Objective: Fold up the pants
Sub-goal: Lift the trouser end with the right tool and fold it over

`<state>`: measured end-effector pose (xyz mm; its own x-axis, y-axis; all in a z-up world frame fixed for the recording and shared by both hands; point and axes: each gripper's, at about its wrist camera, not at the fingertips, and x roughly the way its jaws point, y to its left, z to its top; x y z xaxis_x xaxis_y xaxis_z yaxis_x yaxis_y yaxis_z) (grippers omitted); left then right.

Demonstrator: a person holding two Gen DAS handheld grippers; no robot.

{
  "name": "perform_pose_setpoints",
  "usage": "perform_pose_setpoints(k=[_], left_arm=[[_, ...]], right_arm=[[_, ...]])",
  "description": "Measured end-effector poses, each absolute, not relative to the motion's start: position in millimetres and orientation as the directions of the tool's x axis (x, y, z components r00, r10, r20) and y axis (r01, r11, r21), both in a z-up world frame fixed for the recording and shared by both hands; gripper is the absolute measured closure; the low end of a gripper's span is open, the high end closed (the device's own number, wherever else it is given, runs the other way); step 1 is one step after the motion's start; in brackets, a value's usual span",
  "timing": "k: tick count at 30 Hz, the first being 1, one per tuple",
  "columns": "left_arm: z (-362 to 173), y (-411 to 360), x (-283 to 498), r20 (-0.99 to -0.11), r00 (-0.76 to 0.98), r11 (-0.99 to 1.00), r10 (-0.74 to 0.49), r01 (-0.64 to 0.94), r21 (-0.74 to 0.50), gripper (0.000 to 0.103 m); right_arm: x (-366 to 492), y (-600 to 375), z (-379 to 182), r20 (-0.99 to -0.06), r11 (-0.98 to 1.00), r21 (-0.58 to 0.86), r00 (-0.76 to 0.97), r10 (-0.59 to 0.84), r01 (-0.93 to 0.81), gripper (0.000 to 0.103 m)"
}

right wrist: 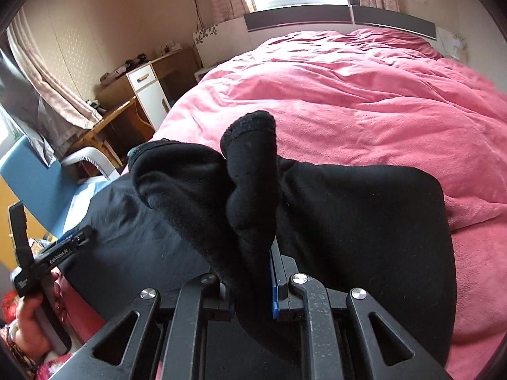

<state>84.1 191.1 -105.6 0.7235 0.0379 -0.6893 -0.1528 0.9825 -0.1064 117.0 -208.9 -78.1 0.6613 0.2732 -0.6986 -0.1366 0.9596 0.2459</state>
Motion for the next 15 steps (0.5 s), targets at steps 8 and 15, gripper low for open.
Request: perform_pose_setpoints(k=[8, 15], left_arm=[[-105.7, 187.2, 85.2, -0.691, 0.721, 0.985, 0.050, -0.152, -0.087, 0.040], [-100.1, 191.8, 79.2, -0.663, 0.748, 0.980, 0.018, -0.143, -0.135, 0.040]], right_arm=[[119.7, -195.3, -79.3, -0.714, 0.974, 0.163, 0.662, 0.228, -0.159, 0.088], [110.6, -180.8, -75.5, -0.703, 0.975, 0.071, 0.683, 0.198, -0.210, 0.088]])
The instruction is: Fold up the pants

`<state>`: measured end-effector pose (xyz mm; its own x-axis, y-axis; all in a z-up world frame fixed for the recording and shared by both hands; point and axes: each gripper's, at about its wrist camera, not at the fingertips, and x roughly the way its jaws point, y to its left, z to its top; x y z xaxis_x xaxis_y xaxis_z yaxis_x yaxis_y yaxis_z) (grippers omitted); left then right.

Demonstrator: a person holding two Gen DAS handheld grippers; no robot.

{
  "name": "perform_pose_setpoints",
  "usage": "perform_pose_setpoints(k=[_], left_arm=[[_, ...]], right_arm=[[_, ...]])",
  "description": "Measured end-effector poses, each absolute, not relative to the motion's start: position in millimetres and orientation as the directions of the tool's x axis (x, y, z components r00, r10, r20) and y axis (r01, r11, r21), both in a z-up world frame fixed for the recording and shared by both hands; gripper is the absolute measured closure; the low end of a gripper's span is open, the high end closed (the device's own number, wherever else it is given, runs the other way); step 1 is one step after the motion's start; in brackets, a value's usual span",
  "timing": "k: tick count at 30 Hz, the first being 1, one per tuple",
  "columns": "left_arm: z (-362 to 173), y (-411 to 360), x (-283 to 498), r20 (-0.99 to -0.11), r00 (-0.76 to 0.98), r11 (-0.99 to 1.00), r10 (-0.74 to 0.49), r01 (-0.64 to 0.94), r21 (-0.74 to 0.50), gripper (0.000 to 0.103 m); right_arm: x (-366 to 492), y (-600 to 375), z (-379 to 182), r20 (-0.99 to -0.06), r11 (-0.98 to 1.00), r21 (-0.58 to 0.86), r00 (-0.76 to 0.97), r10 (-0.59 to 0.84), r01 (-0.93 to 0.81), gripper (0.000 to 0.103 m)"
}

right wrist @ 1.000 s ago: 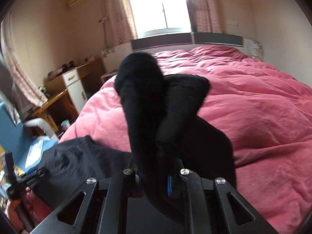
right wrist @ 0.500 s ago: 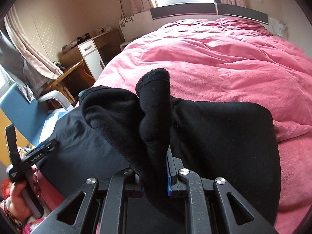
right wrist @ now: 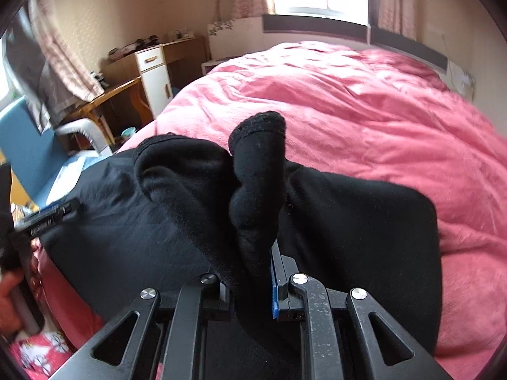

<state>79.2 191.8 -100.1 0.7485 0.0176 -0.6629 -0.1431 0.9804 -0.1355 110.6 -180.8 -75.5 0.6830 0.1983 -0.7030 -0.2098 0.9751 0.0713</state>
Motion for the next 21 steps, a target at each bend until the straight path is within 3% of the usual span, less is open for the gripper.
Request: perform_pose_setpoints(k=[11, 16, 18, 21], left_arm=[[-68.4, 194.0, 62.7, -0.592, 0.804, 0.962, -0.060, -0.112, -0.250, 0.040], [-55.8, 156.8, 66.5, -0.613, 0.766, 0.958, -0.193, 0.012, -0.287, 0.040], [-52.4, 139.0, 66.9, -0.619, 0.743, 0.950, -0.255, 0.074, -0.302, 0.040], [-52.9, 114.5, 69.2, -0.637, 0.702, 0.939, -0.318, 0.140, -0.314, 0.040]], right_arm=[[75.3, -159.4, -91.0, -0.694, 0.917, -0.051, 0.674, 0.252, -0.396, 0.087], [84.5, -162.8, -103.8, -0.742, 0.908, 0.038, 0.597, 0.306, -0.417, 0.071], [83.3, -163.5, -98.1, -0.741, 0.895, 0.064, 0.580, 0.338, -0.441, 0.047], [76.6, -168.7, -88.2, -0.737, 0.887, 0.072, 0.576, 0.355, -0.455, 0.039]])
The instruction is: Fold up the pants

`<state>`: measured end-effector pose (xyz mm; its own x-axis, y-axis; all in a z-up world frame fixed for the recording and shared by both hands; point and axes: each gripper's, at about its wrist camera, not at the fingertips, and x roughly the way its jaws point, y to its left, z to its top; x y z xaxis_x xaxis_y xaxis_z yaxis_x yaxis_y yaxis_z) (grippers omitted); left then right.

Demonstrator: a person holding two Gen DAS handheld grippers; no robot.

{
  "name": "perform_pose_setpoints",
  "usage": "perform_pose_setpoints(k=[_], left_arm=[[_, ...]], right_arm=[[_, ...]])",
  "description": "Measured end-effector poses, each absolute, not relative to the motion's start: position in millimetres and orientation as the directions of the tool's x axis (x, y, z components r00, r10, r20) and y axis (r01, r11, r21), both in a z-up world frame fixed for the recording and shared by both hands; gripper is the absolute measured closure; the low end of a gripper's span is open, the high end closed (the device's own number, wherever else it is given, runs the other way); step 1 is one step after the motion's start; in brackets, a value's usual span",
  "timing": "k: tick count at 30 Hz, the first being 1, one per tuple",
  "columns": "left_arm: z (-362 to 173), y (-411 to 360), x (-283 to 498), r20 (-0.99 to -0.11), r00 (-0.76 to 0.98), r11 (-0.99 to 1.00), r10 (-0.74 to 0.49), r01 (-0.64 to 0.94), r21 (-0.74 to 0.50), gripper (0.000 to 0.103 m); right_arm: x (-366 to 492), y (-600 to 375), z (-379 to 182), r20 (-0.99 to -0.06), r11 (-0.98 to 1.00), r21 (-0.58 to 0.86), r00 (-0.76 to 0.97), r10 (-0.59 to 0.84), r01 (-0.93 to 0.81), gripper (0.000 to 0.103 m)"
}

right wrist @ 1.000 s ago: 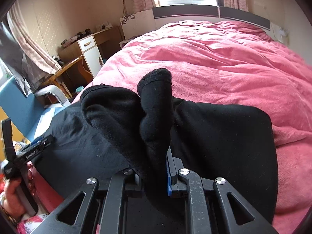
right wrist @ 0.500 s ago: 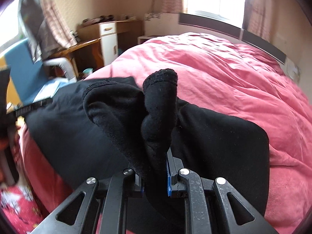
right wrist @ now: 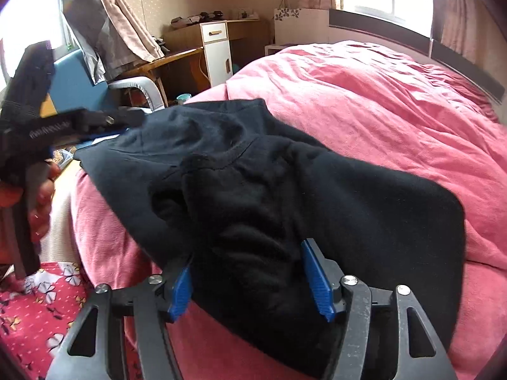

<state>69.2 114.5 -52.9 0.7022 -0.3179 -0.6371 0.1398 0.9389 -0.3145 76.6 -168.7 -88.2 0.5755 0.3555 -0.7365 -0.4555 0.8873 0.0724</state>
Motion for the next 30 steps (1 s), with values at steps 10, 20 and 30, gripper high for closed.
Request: perform_pose_setpoints(k=[10, 20, 30], left_arm=[[-61.0, 58.4, 85.0, -0.684, 0.558, 0.880, -0.470, 0.236, -0.412, 0.035], [-103.8, 25.2, 97.4, -0.742, 0.381, 0.834, -0.552, 0.244, -0.495, 0.065], [-89.7, 39.1, 78.9, -0.733, 0.516, 0.896, -0.444, 0.272, -0.351, 0.091]], right_arm=[[53.6, -242.7, -63.4, -0.699, 0.948, 0.148, 0.648, 0.302, -0.282, 0.039], [64.2, -272.5, -97.8, -0.781, 0.979, 0.113, 0.595, 0.192, -0.168, 0.055], [65.7, -270.9, -93.8, -0.759, 0.977, 0.132, 0.617, 0.208, -0.168, 0.054]])
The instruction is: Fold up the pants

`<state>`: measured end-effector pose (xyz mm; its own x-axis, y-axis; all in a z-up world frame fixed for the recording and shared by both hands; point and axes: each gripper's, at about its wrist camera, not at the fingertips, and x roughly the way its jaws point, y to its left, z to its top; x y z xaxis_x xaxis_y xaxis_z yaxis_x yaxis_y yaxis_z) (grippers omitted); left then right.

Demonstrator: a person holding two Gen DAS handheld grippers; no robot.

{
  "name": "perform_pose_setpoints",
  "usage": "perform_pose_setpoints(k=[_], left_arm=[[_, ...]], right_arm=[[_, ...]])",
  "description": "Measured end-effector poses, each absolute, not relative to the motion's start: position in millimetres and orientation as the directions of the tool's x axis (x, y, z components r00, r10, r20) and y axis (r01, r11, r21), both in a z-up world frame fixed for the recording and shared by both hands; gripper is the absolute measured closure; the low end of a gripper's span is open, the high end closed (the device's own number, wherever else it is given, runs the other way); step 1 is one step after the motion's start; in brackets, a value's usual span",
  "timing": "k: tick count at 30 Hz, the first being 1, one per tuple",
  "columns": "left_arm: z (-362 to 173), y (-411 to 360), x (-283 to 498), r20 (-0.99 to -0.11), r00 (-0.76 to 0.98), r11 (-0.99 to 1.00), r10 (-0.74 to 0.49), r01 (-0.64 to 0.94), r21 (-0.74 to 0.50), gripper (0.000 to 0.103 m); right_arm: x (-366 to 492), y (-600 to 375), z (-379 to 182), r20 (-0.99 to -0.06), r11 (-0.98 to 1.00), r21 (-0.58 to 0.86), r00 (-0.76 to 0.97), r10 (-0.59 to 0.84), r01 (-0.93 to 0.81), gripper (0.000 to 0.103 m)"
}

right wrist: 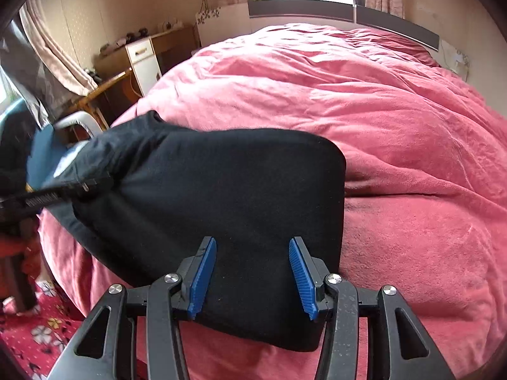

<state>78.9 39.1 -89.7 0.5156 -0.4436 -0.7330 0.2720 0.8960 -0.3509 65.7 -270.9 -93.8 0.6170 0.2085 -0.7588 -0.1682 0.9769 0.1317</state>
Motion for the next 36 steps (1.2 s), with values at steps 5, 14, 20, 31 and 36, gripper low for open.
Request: perform_pose_setpoints(k=[5, 14, 20, 31, 36], left_arm=[[-97.4, 29.8, 68.1, -0.736, 0.557, 0.919, -0.385, 0.306, -0.249, 0.082], [-67.5, 93.5, 56.7, -0.653, 0.656, 0.911, -0.379, 0.138, -0.389, 0.062], [-52.0, 167.1, 44.1, -0.613, 0.754, 0.909, -0.235, -0.052, -0.413, 0.040], [-89.0, 283.5, 30.3, -0.735, 0.674, 0.802, -0.074, -0.398, -0.445, 0.040], [-92.6, 282.3, 31.1, -0.725, 0.677, 0.790, -0.124, -0.376, -0.485, 0.030]], right_arm=[[66.3, -260.8, -104.2, -0.784, 0.979, 0.073, 0.596, 0.175, -0.191, 0.054], [66.1, -263.7, -105.5, -0.784, 0.980, 0.086, 0.595, 0.178, -0.179, 0.049], [66.4, -260.1, -105.6, -0.785, 0.980, 0.079, 0.594, 0.174, -0.182, 0.044], [67.8, -261.8, -105.5, -0.788, 0.980, 0.080, 0.590, 0.175, -0.183, 0.044], [67.7, -261.9, -105.7, -0.788, 0.980, 0.081, 0.590, 0.175, -0.183, 0.044]])
